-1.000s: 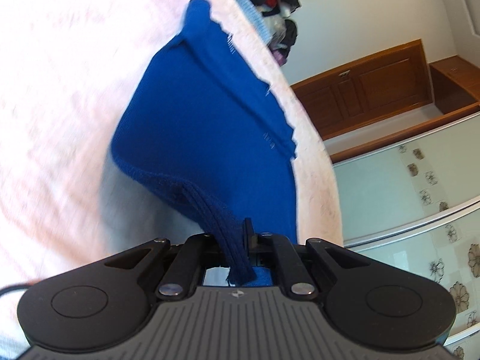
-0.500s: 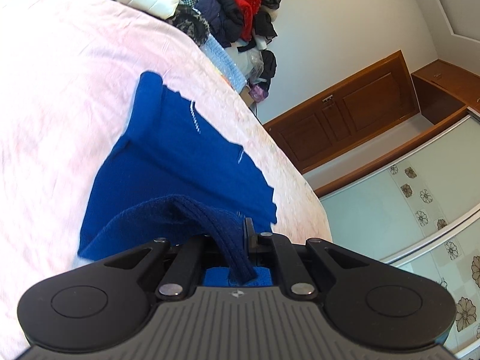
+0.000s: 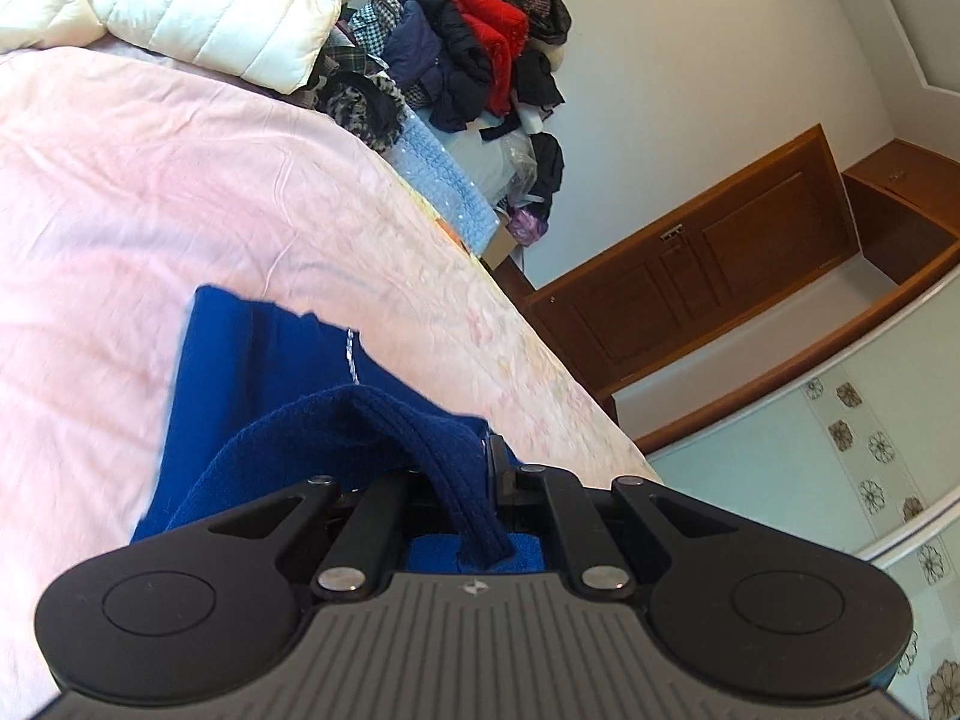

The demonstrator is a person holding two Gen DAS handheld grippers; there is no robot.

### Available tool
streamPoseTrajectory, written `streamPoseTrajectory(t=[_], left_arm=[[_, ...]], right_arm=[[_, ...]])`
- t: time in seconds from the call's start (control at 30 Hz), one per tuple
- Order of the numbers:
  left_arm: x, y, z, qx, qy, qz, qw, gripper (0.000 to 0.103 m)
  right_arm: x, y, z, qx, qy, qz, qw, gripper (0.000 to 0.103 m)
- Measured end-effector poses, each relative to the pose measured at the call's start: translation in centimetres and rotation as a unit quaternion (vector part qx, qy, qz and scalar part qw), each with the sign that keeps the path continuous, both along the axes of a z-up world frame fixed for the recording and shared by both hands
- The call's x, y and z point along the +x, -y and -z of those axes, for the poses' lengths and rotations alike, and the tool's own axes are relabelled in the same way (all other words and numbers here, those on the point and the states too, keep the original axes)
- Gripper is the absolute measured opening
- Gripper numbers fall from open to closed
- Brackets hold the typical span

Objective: Fold small clothes

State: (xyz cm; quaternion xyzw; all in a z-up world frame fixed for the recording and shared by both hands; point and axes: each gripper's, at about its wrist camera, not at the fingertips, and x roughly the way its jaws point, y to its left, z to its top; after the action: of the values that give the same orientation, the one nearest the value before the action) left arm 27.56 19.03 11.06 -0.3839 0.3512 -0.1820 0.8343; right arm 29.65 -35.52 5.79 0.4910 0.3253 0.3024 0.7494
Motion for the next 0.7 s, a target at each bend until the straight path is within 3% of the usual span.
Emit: streamPoseTrajectory(t=[0.37, 0.6, 0.63, 0.7], left_arm=[[11.0, 1.1, 6.9, 0.028, -0.084, -0.034, 0.9955, 0.006], [14.1, 0.4, 11.4, 0.008, -0.143, -0.055, 0.9883, 0.008], [14.3, 0.2, 12.0, 0.003, -0.152, -0.053, 0.9870, 0.009], [14.3, -0.2, 12.3, -0.016, -0.154, -0.051, 0.9866, 0.011]], right_arm=[[12.2, -0.4, 8.4, -0.031, -0.110, 0.035, 0.993, 0.010], [15.1, -0.9, 12.2, -0.016, -0.159, 0.044, 0.986, 0.012], [15.2, -0.8, 12.6, -0.008, -0.166, 0.046, 0.985, 0.019], [15.2, -0.6, 13.3, 0.016, -0.165, 0.043, 0.985, 0.023]])
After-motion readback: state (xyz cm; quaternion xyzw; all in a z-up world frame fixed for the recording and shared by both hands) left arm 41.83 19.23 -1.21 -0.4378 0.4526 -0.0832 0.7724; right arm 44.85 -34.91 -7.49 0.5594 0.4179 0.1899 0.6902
